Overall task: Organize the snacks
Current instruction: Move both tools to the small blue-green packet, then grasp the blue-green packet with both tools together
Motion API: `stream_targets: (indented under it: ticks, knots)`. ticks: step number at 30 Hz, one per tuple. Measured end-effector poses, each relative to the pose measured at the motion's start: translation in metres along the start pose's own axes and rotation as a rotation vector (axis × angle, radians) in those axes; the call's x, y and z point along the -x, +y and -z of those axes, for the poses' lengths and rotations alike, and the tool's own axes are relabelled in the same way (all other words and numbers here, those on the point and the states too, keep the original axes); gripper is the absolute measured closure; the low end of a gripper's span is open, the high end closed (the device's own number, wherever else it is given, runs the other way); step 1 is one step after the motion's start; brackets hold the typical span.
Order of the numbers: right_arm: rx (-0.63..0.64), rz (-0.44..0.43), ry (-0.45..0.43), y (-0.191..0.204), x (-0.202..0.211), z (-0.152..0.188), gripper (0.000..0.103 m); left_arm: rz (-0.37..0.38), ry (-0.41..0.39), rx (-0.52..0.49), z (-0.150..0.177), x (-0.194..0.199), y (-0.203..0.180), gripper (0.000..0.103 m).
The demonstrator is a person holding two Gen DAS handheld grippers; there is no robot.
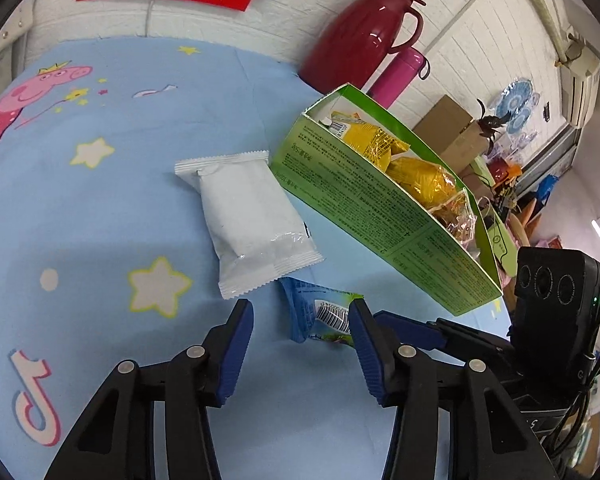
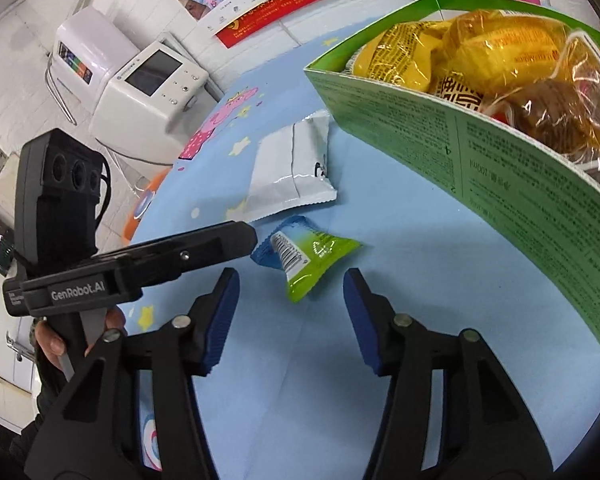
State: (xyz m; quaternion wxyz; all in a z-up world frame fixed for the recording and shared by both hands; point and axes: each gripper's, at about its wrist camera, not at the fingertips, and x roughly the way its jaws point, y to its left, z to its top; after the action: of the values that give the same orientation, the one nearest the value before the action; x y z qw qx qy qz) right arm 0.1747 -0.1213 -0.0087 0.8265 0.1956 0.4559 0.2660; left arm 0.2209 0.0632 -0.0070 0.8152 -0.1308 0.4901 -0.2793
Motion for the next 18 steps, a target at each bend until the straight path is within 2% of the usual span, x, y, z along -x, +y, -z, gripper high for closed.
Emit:
stream_targets:
  ticks: [3,7,10,12,18]
  knots:
    - [-0.037,-0.028,-0.001,-0.005,-0.002,-0.003,0.055,0.033,0.023,0.023,-0.004,-0.009,0.003,0.057]
    - [-0.068,-0.041,-0.004,-0.009,-0.007,-0.006,0.061,0.033,0.045,0.027,-0.005,-0.019,0.004,0.067]
    - [-0.087,-0.042,0.008,-0.014,-0.015,-0.006,0.076,0.064,0.042,0.048,-0.006,-0.022,0.007,0.078]
    - [-0.1,-0.057,0.009,-0.016,-0.015,-0.005,0.078,0.059,0.039,0.04,-0.003,-0.02,0.004,0.08]
    - [-0.028,-0.011,-0.029,-0.002,0.002,0.0,0.082,0.067,0.028,0.03,0.006,-0.011,-0.01,0.084]
